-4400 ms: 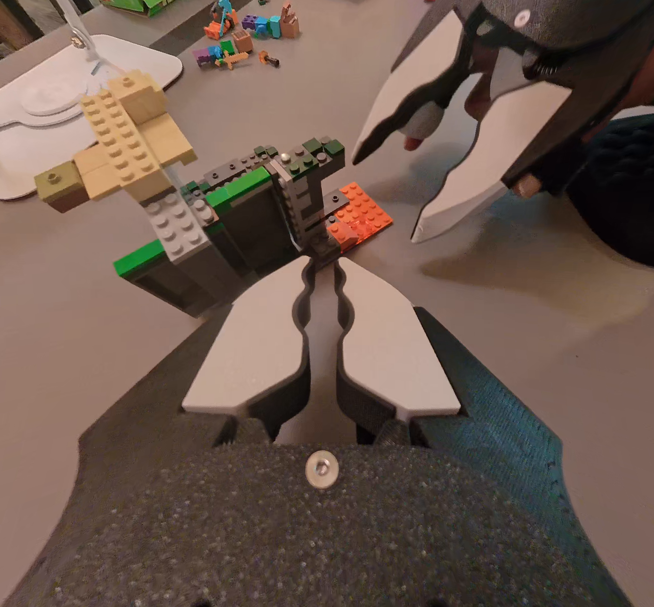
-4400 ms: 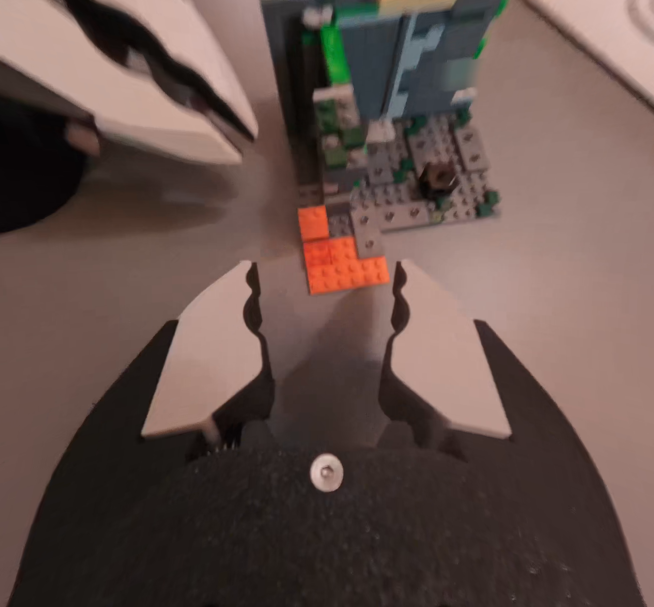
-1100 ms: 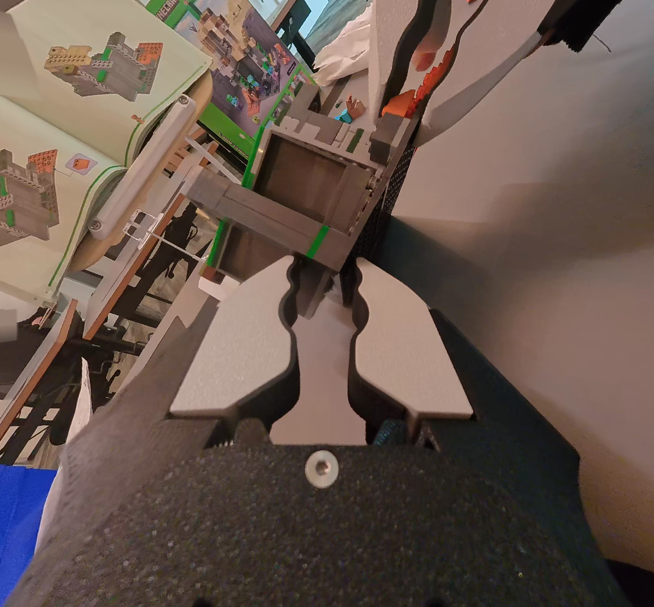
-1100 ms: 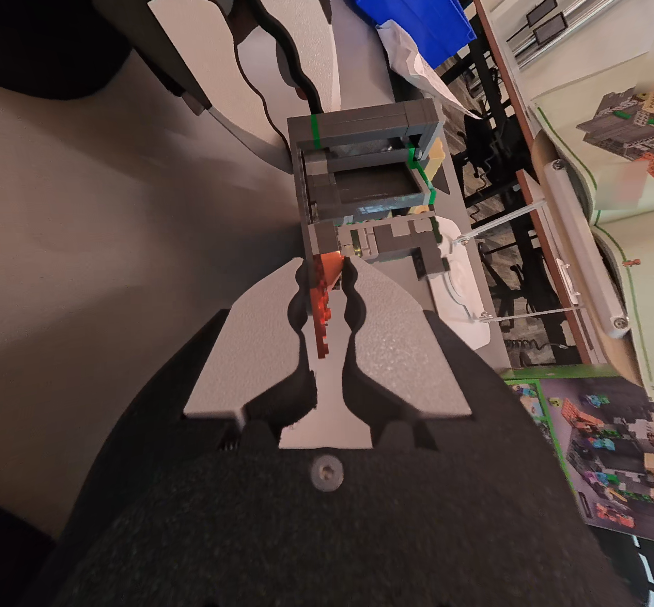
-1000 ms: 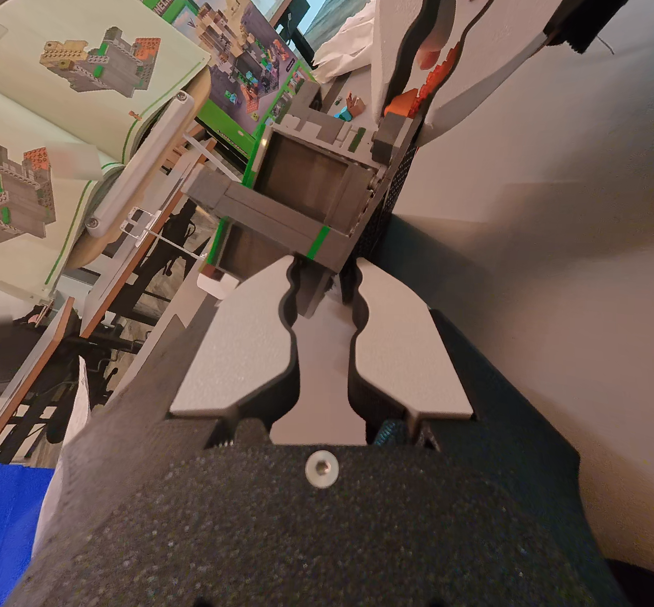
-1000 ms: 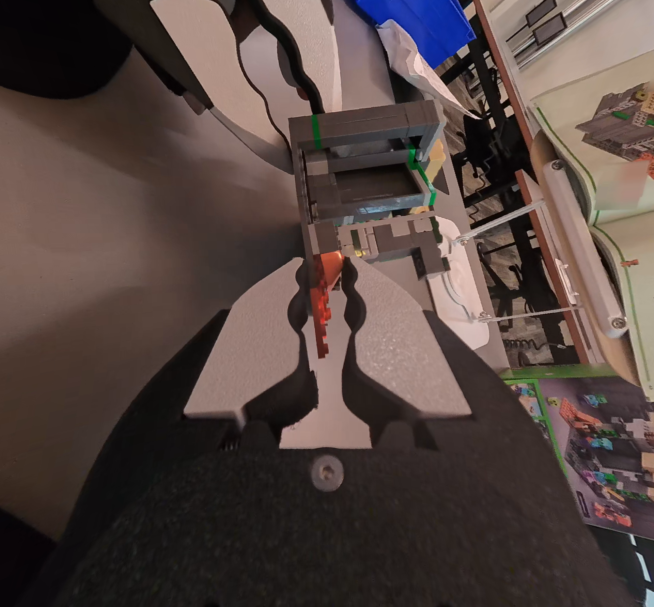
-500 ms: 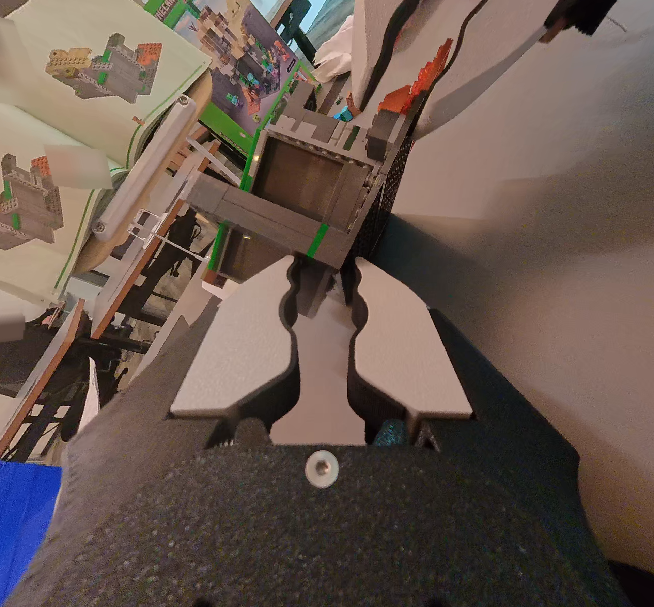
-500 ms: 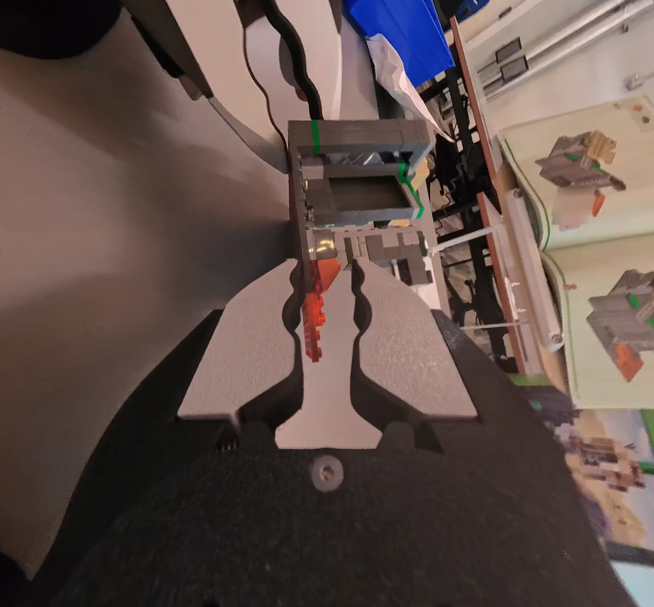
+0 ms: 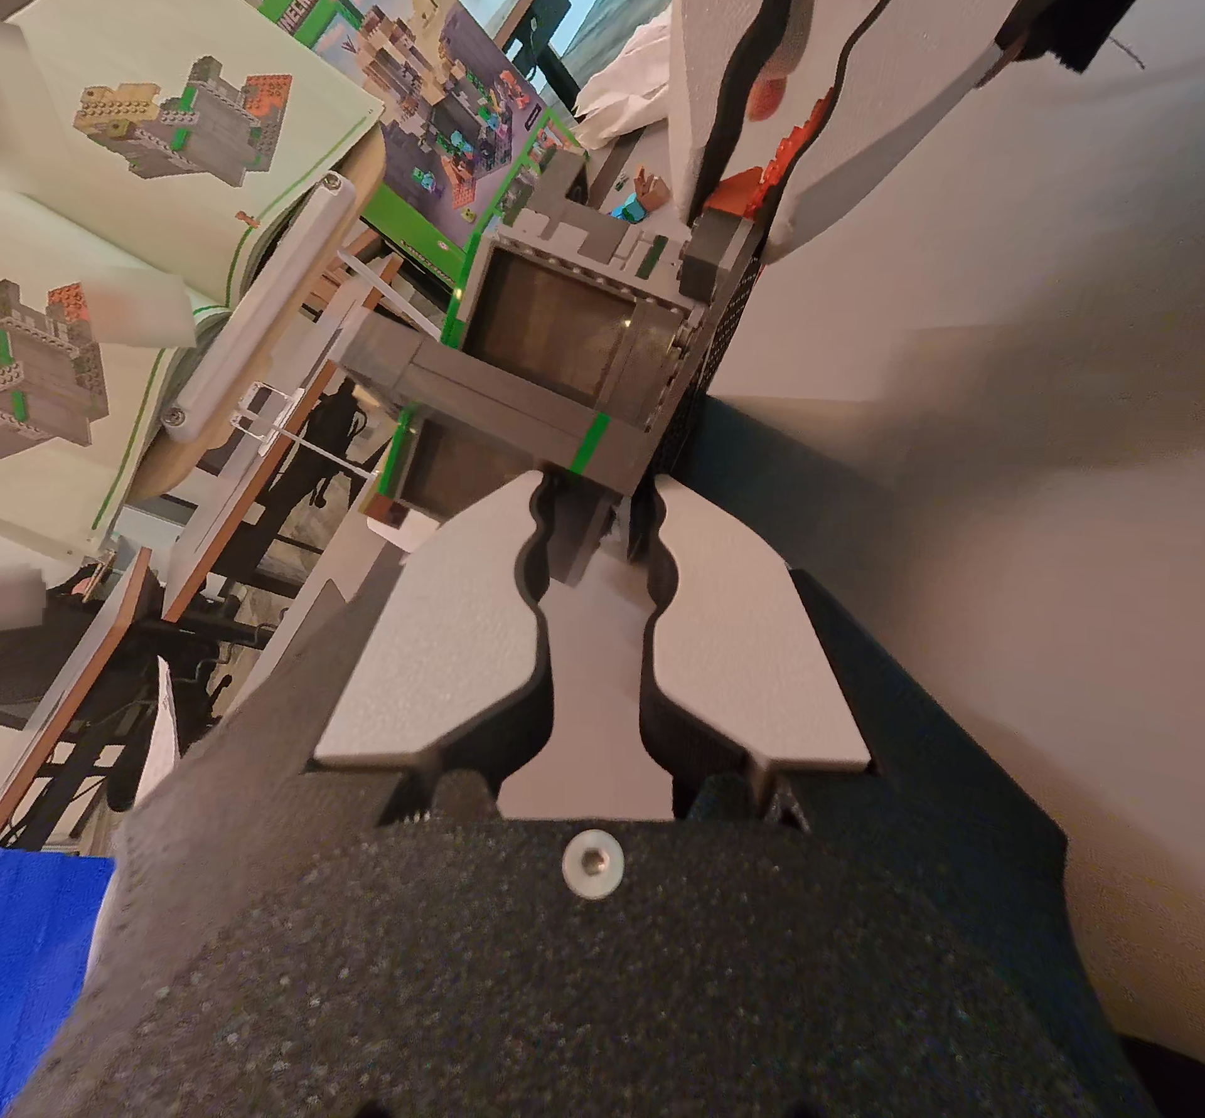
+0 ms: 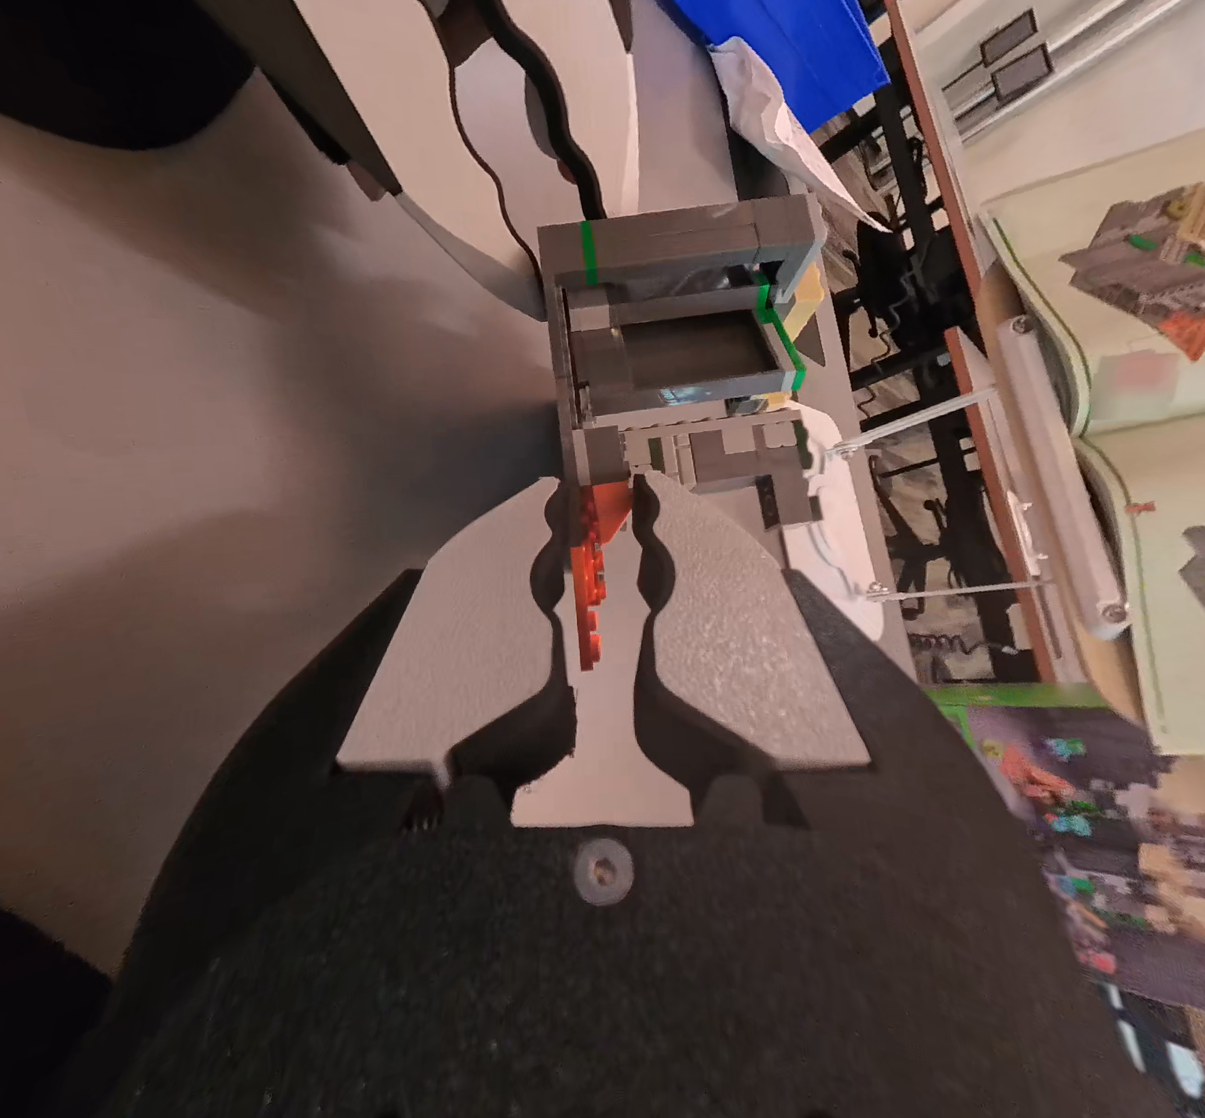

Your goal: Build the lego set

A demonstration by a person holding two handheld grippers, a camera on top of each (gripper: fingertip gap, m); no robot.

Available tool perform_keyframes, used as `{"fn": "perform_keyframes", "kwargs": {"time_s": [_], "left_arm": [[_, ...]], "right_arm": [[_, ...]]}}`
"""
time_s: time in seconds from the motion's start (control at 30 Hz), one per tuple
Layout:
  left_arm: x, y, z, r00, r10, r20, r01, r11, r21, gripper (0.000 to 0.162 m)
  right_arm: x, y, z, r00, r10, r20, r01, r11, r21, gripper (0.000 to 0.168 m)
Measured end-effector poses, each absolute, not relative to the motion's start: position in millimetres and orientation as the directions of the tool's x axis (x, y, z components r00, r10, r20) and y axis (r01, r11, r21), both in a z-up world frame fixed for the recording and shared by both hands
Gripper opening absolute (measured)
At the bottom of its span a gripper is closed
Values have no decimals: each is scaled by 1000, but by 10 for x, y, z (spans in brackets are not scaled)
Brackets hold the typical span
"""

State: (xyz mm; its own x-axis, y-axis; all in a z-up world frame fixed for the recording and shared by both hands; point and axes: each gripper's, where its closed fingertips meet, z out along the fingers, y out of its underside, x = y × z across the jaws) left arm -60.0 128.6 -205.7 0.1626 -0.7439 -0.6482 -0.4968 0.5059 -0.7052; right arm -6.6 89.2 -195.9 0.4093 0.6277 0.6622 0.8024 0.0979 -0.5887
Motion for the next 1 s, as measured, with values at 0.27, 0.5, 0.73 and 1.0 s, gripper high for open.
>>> {"fn": "perform_keyframes", "kwargs": {"time_s": [0.27, 0.5, 0.73, 1.0], "left_arm": [[-612, 1298, -2069, 172, -755, -633, -506, 483, -714, 26], [-632, 1306, -2085, 172, -756, -631, -513, 478, -713, 26], [-643, 1309, -2047, 181, -759, -625, -499, 477, -723, 26], [-642, 1310, -2051, 177, -753, -634, -502, 485, -716, 26]], "right_arm": [[-86, 886, -1979, 521, 617, 589, 732, 31, -681, 17], [-118, 872, -1998, 569, 632, 526, 684, -9, -729, 17], [-152, 876, -1926, 492, 616, 615, 745, 66, -663, 25], [-107, 899, -1982, 222, 658, 719, 879, 184, -439, 34]]}}
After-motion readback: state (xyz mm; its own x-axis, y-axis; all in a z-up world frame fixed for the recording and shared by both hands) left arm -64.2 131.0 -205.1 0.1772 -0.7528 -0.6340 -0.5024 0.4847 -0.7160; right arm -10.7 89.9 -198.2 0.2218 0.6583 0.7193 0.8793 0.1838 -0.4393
